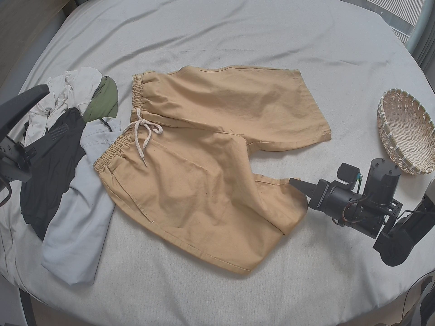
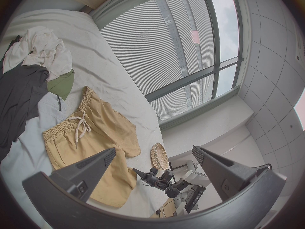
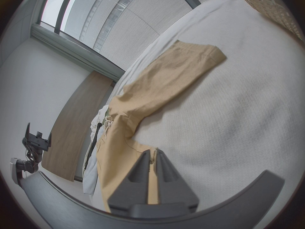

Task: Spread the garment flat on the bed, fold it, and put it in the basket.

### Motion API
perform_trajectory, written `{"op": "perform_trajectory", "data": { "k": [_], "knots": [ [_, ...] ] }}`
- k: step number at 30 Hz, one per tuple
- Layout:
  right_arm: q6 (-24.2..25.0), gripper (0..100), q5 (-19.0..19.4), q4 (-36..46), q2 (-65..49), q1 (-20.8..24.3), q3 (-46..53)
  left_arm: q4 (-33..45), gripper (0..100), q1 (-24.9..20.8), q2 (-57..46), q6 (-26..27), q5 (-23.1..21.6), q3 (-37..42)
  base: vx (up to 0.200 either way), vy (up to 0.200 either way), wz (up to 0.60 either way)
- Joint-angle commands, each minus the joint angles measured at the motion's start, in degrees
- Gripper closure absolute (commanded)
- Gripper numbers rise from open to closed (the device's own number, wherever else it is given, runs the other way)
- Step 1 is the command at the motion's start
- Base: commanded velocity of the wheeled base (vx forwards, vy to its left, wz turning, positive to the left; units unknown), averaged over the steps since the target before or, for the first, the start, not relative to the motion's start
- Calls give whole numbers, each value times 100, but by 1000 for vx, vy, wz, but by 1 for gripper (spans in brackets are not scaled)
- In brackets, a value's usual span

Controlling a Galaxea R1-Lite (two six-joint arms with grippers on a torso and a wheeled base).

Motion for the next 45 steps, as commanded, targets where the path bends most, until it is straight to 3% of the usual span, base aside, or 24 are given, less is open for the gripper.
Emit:
{"op": "perform_trajectory", "data": {
  "k": [1, 9, 20, 27, 33, 45],
  "knots": [
    [0, 100, 6, -79, -450, 17, 204, -9, 0, -3, -51, -16, 9, 49, 0, 0, 0],
    [-35, 100, 6, -79, -1127, 123, 670, -9, 0, -3, -113, -16, 0, 84, 0, 0, 0],
    [0, 100, 32, -26, -2445, 667, 1013, -9, 0, -3, -104, -16, 9, 111, 0, 0, 0],
    [159, 100, 58, -105, -2586, 791, 837, -9, 0, 6, -95, -156, 9, 93, 0, 0, 0],
    [185, 100, 49, -114, -2093, 632, 520, -18, 0, 15, -69, -271, 18, 58, 0, 0, 0],
    [167, 100, -65, -492, -1021, -458, 397, -18, 0, 6, -95, -218, 9, 155, 0, 0, 0]
  ]
}}
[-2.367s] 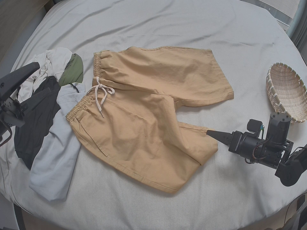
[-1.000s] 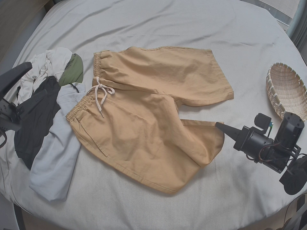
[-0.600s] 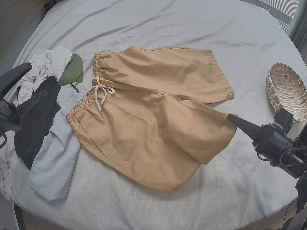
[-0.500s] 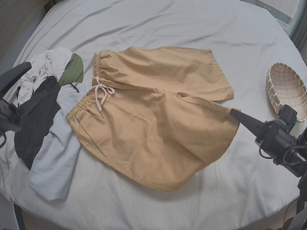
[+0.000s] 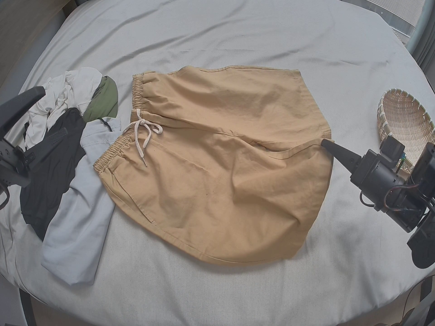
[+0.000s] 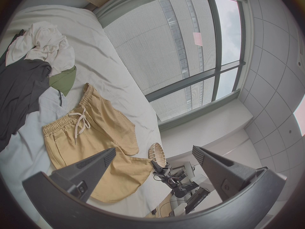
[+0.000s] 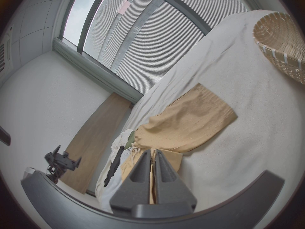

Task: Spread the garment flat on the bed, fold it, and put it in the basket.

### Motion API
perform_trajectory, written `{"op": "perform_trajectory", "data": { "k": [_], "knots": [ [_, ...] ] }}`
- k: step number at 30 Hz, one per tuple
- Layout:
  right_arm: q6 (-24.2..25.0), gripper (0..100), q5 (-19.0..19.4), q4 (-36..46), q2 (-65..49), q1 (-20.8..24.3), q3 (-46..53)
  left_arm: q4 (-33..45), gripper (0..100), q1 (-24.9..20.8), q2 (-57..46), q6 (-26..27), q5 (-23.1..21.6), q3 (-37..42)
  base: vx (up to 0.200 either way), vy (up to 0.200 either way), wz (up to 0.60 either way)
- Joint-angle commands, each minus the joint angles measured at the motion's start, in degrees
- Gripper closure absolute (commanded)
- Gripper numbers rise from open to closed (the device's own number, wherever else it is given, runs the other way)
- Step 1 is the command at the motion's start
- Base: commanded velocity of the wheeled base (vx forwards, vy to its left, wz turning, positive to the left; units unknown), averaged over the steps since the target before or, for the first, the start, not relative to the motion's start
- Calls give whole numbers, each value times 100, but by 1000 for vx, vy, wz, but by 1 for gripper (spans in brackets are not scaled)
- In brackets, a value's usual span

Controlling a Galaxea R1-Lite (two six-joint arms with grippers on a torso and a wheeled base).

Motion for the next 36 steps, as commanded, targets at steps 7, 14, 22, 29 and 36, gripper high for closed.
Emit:
{"op": "perform_trajectory", "data": {
  "k": [7, 14, 22, 29, 36],
  "knots": [
    [-19, 100, -249, -85, 404, -581, 42, 1, 0, -3, -3, 77, 7, 162, 0, 0, 0],
    [-19, 100, -240, -120, 694, -932, -151, -7, 0, -3, -20, 235, 7, 285, 0, 0, 0],
    [-11, 100, -249, -577, 1432, -1284, -520, -394, 0, -161, -29, 261, 86, 408, 0, 0, 0],
    [-2, 100, -249, -603, 1722, -1425, -880, -420, 0, -583, -64, 323, 499, 487, 0, 0, 0],
    [7, 100, -257, -612, 1722, -1433, -1056, -412, 0, -618, 147, 639, 543, 584, 0, 0, 0]
  ]
}}
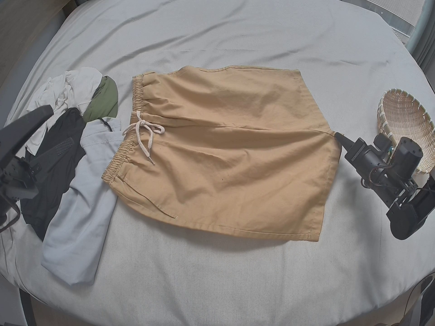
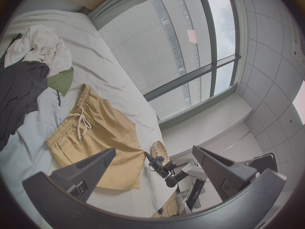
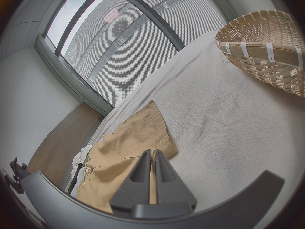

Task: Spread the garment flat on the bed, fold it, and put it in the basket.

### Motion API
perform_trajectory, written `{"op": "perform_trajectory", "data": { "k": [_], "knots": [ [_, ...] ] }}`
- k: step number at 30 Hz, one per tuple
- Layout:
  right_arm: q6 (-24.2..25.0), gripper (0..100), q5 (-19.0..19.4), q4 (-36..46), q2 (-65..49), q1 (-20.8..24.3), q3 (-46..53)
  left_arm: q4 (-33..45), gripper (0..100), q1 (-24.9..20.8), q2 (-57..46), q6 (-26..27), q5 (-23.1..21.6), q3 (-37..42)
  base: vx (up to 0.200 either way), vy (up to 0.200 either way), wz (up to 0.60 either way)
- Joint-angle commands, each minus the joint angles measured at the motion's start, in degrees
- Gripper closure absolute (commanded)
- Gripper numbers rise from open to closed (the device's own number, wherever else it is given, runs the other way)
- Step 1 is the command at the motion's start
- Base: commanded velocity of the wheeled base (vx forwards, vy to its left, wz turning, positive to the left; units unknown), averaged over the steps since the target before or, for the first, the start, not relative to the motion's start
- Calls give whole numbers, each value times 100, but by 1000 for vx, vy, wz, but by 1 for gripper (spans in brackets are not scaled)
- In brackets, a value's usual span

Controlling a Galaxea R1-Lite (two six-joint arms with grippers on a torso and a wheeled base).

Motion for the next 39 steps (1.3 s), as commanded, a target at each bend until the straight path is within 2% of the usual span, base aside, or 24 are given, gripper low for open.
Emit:
{"op": "perform_trajectory", "data": {
  "k": [1, 7, 12, 15, 20, 39],
  "knots": [
    [7, 0, -14, -21, 63, -19, -59, 2, 0, -26, 171, 72, 21, 88, 0, 0, 0],
    [-2, 0, -5, -48, -403, -11, 486, 28, 0, 18, 276, 476, 153, 440, 0, 0, 0],
    [-11, 0, 4, -74, -939, 68, 1242, 54, 0, 71, 294, 529, 153, 607, 0, 0, 0],
    [7, 0, 39, 5, -1712, 481, 2191, 28, 0, 431, 399, 626, 144, 774, 0, 0, 0],
    [7, 0, 12, 14, -2037, 1202, 3307, 10, 0, 502, 443, 1013, 136, 1020, 0, 0, 0],
    [-19, 0, -14, 5, -886, 1606, 3387, -7, 0, 475, 338, 1021, 136, 1064, 0, 0, 0]
  ]
}}
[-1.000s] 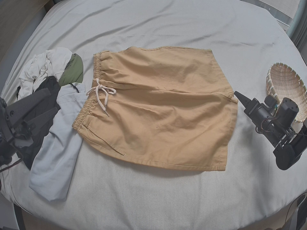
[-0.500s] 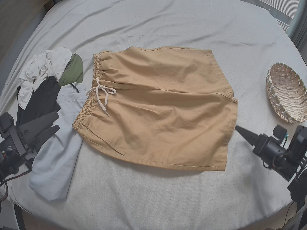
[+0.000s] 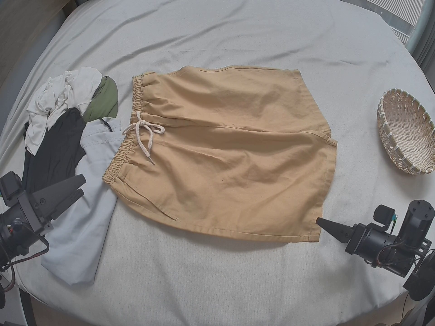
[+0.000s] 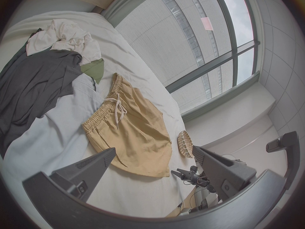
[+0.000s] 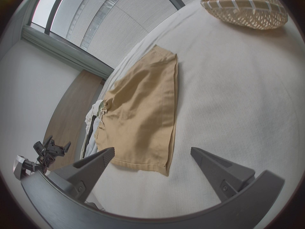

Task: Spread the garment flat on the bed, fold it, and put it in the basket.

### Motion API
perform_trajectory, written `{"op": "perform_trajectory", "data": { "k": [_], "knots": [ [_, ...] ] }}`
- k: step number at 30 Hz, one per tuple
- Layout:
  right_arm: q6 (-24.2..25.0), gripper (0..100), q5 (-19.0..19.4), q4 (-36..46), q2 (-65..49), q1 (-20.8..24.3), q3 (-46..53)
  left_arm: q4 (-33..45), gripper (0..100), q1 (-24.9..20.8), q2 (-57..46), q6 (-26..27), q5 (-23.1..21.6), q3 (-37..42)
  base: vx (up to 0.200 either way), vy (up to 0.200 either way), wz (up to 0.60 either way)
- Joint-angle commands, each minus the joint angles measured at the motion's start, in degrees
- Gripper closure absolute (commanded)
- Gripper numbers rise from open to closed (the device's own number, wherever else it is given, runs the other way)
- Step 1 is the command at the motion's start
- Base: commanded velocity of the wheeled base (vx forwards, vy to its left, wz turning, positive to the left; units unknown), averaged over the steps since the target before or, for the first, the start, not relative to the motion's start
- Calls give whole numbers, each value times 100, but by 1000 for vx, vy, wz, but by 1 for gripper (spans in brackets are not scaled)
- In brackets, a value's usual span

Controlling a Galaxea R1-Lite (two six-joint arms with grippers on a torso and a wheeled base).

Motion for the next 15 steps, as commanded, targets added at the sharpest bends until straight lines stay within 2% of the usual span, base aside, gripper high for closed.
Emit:
{"op": "perform_trajectory", "data": {
  "k": [1, 15],
  "knots": [
    [-12, 0, 2, -3, 258, 153, 104, -2, 0, -30, -4, -7, -1, -39, 0, 0, 0],
    [-109, 0, -7, -293, 970, 189, 60, -2, 0, -30, -4, -7, -1, -118, 0, 0, 0]
  ]
}}
